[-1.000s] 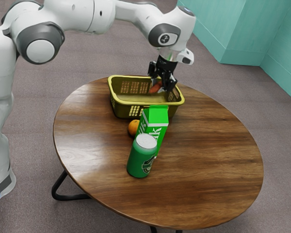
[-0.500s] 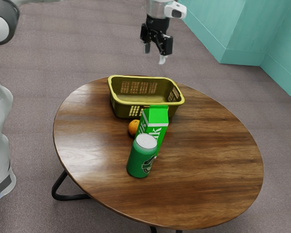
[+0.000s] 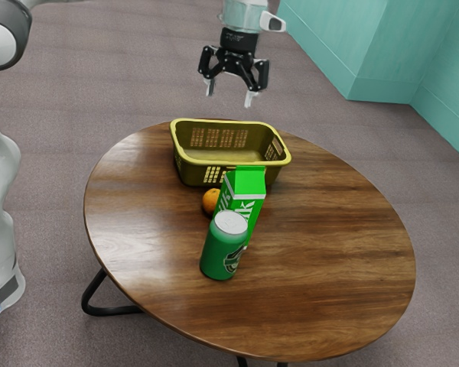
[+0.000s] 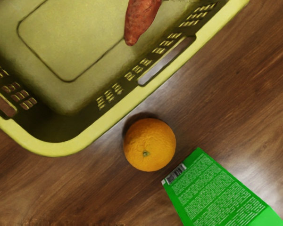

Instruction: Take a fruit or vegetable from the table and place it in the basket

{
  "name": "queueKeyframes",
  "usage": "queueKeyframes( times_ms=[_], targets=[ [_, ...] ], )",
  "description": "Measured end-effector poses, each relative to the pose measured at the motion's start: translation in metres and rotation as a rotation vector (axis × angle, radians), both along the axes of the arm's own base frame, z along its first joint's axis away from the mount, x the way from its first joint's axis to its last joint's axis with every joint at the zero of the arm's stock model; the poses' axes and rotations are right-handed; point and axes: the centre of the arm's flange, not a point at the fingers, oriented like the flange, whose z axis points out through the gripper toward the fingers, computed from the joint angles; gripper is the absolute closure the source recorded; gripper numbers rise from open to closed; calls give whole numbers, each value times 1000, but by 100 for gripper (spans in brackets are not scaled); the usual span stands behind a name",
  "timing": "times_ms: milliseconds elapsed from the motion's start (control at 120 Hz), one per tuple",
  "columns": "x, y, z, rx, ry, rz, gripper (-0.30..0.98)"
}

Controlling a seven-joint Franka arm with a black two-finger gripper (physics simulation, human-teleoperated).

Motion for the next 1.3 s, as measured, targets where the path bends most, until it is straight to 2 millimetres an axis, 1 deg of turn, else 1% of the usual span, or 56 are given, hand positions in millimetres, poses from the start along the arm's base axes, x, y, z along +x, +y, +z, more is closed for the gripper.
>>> queueKeyframes(
  times_ms=[42,83,117,183,242,317,367,442,483,633,717,775,817,850,900,917,933,967,1008,1108,1175,1300],
  targets=[
    [-3,10,0,9,20,74,0],
    [-5,14,0,27,38,132,0],
    [-6,14,0,41,51,169,0],
    [-9,7,1,68,83,221,0],
    [-17,13,5,81,103,285,0],
    [-18,17,4,93,122,358,0],
    [-12,17,-3,107,139,403,0],
    [2,7,-21,129,160,452,0],
    [7,3,-26,138,158,480,0],
    [16,-5,-29,151,137,569,0],
    [17,-9,-25,153,118,605,0],
    [13,-13,-15,149,96,622,0],
    [5,-14,-4,141,71,633,0],
    [-5,-13,5,129,51,642,0],
    [-27,-10,14,100,23,652,0],
    [-35,-8,11,90,22,653,0],
    [-42,-8,2,83,30,652,0],
    [-46,-13,-16,82,48,644,0],
    [-41,-22,-36,93,68,636,0],
    [-22,-38,-64,122,85,636,0],
    [-13,-44,-74,132,84,640,0],
    [-6,-46,-78,130,73,661,0]
  ],
)
